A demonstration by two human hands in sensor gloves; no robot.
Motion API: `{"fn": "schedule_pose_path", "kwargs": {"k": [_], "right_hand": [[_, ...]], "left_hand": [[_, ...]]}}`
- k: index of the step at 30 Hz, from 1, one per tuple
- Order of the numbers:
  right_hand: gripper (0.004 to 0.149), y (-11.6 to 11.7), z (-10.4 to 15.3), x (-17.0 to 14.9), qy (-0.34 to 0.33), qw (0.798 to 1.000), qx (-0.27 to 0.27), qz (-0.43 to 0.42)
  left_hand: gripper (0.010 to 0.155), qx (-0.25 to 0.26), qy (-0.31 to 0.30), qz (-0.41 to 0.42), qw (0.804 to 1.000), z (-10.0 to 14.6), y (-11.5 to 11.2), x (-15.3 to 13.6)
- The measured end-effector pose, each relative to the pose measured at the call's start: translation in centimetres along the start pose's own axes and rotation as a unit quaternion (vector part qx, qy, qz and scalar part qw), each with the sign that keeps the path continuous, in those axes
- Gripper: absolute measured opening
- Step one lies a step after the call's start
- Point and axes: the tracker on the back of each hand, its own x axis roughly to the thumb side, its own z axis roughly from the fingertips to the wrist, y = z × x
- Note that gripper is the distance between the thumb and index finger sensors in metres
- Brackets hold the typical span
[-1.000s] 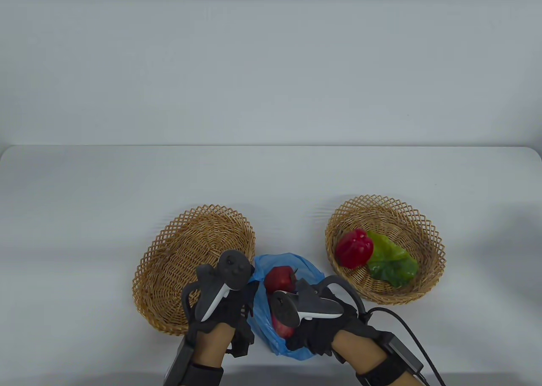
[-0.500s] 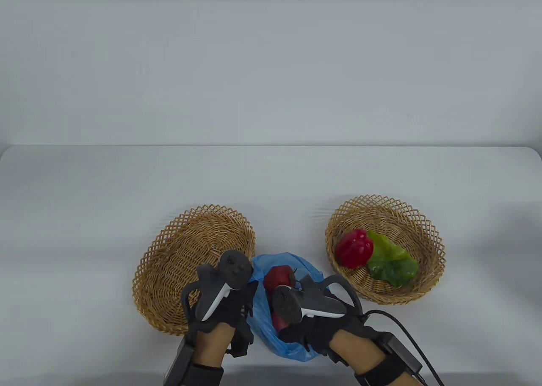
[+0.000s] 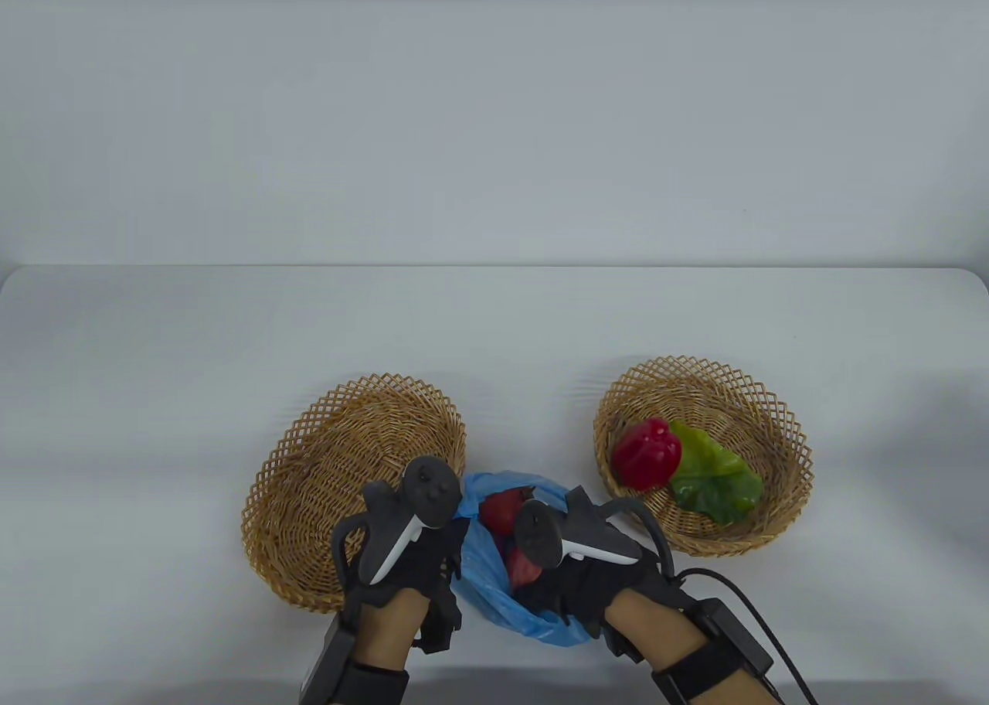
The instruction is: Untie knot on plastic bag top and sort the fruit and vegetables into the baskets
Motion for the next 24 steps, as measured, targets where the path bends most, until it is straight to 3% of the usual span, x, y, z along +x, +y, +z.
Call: {"fn": "schedule_pose_path", "kwargs": {"k": [5,8,15,24], "right_hand": [[0.095,0.3,-0.3,-0.2,0.004,1.000,0.017,-0.021],[0.095,0.1,-0.2,-0.4,0.001,0.999,0.000,-0.040],[0.095,-1.9,0.7,-1.6,-0.006,0.996,-0.021,-0.090],[0.094,-4.9,2.5,-3.9,-0.018,0.973,-0.102,-0.206]], "left_hand": [[0.042,0.001,0.001,-0.002,1.000,0.0,0.0,0.0],[0.042,0.001,0.002,-0.002,1.000,0.0,0.0,0.0],[0.042,0.001,0.003,-0.001,1.000,0.0,0.0,0.0],[0.042,0.002,-0.001,0.001,1.000,0.0,0.1,0.0]]}}
